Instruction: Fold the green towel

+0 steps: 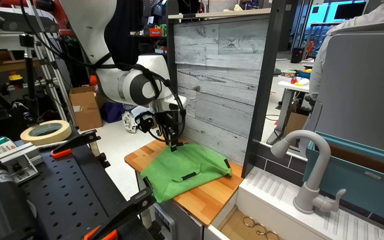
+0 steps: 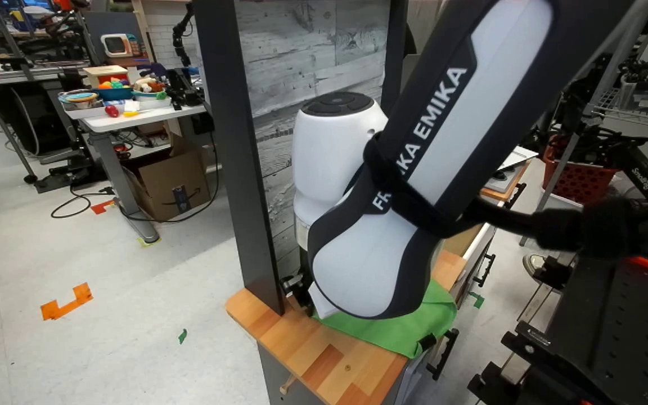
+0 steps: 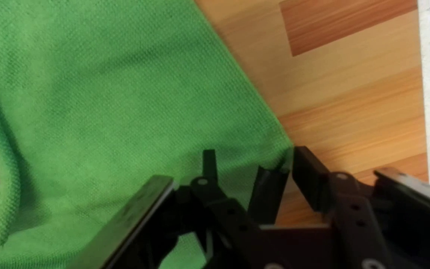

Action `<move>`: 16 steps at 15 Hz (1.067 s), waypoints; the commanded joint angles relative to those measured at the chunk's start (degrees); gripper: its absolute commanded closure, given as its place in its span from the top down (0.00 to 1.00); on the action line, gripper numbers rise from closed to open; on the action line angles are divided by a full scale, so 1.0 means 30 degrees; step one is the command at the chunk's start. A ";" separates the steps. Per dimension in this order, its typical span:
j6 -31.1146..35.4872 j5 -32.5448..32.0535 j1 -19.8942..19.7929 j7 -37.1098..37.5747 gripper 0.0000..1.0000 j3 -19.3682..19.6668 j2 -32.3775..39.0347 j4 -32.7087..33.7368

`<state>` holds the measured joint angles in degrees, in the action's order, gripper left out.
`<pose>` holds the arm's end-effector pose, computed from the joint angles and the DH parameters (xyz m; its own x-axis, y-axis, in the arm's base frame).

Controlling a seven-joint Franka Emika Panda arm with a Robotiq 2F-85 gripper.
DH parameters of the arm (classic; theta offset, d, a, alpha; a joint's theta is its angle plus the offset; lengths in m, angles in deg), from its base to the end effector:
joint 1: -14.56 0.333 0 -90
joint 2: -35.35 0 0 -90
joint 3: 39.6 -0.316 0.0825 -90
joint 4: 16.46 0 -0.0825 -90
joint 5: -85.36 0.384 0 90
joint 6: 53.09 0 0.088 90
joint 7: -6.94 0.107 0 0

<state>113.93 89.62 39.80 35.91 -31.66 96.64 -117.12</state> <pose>0.5878 0.1792 -0.0203 0.9720 -0.1925 0.1345 -0.1991 -0.9793 0.0372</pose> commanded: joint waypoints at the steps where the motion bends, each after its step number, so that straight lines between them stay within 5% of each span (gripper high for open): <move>1: -0.0596 0.0241 0.0517 0.0104 0.78 0.0327 0.0882 0.1252; 4: -0.0466 0.0199 0.0774 0.0119 0.94 0.0410 0.1217 0.1627; 5: -0.0448 0.0196 0.0810 0.0099 0.83 0.0411 0.1311 0.1736; 6: -0.0394 0.0177 0.0816 0.0036 0.58 0.0390 0.1410 0.1848; 8: -0.0369 0.0174 0.0840 -0.0002 0.57 0.0381 0.1542 0.1988; 16: -0.0084 0.0170 0.1165 0.0164 0.01 0.0709 0.1176 0.1437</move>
<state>113.69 89.61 41.99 35.91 -31.01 99.77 -112.45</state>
